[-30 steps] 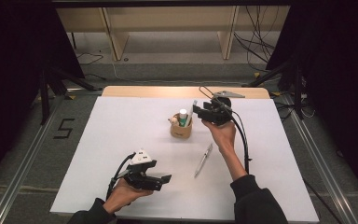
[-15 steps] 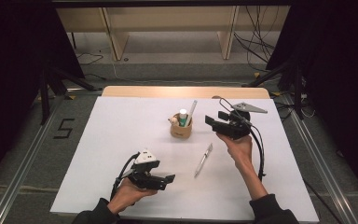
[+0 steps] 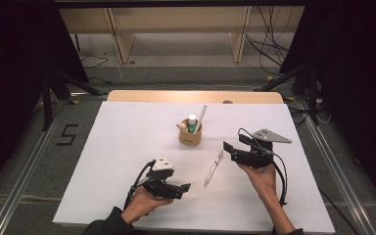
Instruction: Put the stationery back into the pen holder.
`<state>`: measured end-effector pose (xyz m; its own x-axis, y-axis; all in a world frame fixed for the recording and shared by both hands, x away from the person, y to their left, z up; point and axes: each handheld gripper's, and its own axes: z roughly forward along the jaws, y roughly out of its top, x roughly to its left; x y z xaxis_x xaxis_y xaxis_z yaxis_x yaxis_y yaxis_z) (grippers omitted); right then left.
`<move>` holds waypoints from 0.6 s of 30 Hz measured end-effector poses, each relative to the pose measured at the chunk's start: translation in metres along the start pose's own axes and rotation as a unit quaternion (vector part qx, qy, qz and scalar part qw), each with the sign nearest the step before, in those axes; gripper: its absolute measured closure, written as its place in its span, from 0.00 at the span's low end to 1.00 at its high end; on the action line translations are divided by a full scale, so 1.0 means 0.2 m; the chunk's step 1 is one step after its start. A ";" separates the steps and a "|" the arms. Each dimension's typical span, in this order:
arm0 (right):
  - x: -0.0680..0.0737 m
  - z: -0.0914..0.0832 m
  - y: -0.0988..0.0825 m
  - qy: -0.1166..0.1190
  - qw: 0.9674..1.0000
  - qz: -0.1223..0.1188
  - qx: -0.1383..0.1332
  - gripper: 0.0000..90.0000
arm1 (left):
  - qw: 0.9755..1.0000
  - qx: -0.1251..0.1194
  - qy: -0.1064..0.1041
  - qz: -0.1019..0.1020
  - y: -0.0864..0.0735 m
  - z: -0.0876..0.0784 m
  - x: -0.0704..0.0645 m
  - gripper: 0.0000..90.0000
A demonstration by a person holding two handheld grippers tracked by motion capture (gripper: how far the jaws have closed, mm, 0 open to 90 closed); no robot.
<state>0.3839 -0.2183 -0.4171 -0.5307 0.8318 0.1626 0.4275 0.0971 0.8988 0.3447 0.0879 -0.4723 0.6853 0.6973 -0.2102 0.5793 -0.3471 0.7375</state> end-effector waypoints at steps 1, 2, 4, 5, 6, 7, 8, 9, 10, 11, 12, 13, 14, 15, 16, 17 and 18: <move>0.00 -0.01 -0.01 0.001 1.000 0.002 0.000 0.33 | 1.000 0.001 0.001 0.001 0.00 0.00 0.00 0.20; 0.00 -0.02 -0.02 0.002 1.000 0.003 0.000 0.33 | 1.000 -0.001 0.003 0.001 0.01 0.01 -0.01 0.20; 0.00 -0.04 -0.05 0.004 1.000 0.007 -0.001 0.32 | 1.000 0.001 0.002 0.006 0.02 0.02 -0.02 0.20; 0.00 -0.05 -0.06 0.005 1.000 0.008 -0.002 0.31 | 1.000 0.001 0.003 0.007 0.02 0.03 -0.02 0.20; 0.00 -0.05 -0.08 0.006 1.000 0.009 -0.002 0.31 | 1.000 0.004 0.004 0.009 0.02 0.04 -0.02 0.20; 0.00 -0.06 -0.09 0.008 1.000 0.009 -0.002 0.30 | 1.000 0.005 0.003 0.009 0.03 0.04 -0.03 0.20; 0.01 -0.07 -0.10 0.008 1.000 0.009 -0.002 0.30 | 1.000 0.005 0.005 0.008 0.03 0.05 -0.03 0.20; 0.01 -0.07 -0.11 0.008 1.000 0.009 -0.002 0.29 | 1.000 0.005 0.006 0.008 0.03 0.06 -0.03 0.20; 0.01 -0.08 -0.12 0.008 1.000 0.010 -0.002 0.29 | 1.000 0.009 0.006 0.011 0.03 0.06 -0.03 0.20; 0.01 -0.08 -0.13 0.009 1.000 0.010 -0.002 0.28 | 1.000 0.010 0.006 0.012 0.04 0.07 -0.04 0.20; 0.01 -0.09 -0.13 0.009 1.000 0.010 -0.001 0.28 | 1.000 0.009 0.006 0.011 0.04 0.08 -0.04 0.20; 0.01 -0.09 -0.14 0.009 1.000 0.009 -0.002 0.27 | 1.000 0.011 0.006 0.014 0.05 0.08 -0.04 0.20; 0.02 -0.10 -0.14 0.009 1.000 0.009 -0.002 0.27 | 1.000 0.013 0.006 0.014 0.05 0.08 -0.04 0.20; 0.02 -0.10 -0.15 0.010 1.000 0.008 -0.002 0.27 | 1.000 0.014 0.006 0.015 0.05 0.09 -0.04 0.20; 0.02 -0.10 -0.15 0.010 1.000 0.008 -0.001 0.27 | 1.000 0.015 0.007 0.015 0.05 0.09 -0.05 0.20; 0.03 -0.11 -0.15 0.010 1.000 0.008 -0.001 0.27 | 1.000 0.016 0.007 0.015 0.06 0.10 -0.05 0.20; 0.03 -0.11 -0.16 0.010 1.000 0.006 -0.002 0.27 | 1.000 0.016 0.008 0.015 0.06 0.10 -0.05 0.20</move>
<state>0.3511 -0.2291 -0.4358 -0.5399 0.8217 0.1824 0.4313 0.0840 0.8983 0.3537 0.0641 -0.4748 0.6952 0.6965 -0.1776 0.5730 -0.3878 0.7220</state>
